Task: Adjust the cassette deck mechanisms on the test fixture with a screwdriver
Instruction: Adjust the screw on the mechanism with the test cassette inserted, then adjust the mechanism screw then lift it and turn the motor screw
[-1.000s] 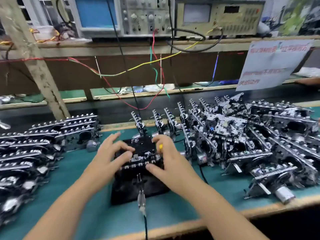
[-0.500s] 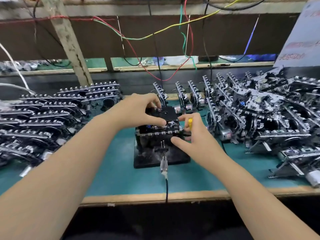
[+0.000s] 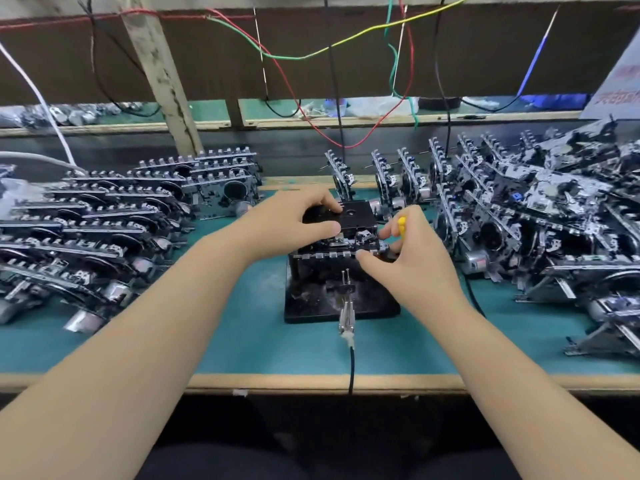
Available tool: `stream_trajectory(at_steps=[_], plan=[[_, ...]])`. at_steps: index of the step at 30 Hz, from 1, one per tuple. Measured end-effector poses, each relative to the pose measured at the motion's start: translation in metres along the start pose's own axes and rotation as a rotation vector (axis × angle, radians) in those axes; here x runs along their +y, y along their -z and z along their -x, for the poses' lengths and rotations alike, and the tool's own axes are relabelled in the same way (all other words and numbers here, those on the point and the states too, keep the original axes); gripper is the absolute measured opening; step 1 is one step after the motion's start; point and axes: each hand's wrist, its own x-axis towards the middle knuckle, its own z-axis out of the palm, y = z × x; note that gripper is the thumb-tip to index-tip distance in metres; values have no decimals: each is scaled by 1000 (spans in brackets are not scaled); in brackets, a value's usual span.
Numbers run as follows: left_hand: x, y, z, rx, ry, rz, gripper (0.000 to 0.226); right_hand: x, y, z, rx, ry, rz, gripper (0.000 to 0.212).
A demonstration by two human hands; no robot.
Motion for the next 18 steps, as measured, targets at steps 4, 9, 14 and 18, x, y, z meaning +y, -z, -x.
stream_trajectory(at_steps=[4,9,14,18], plan=[[-2,1,-1,11,-28,3,28,-1,2,-1,-4,-18,14,47],[-3,3,-3,34,-45,-30,23,-1,4,1,-42,21,42,45],[-4,3,-2,108,-142,-142,21,5,11,7,-122,37,6,46],[-3,3,6,466,-96,54,23,10,10,11,-112,70,-35,45]])
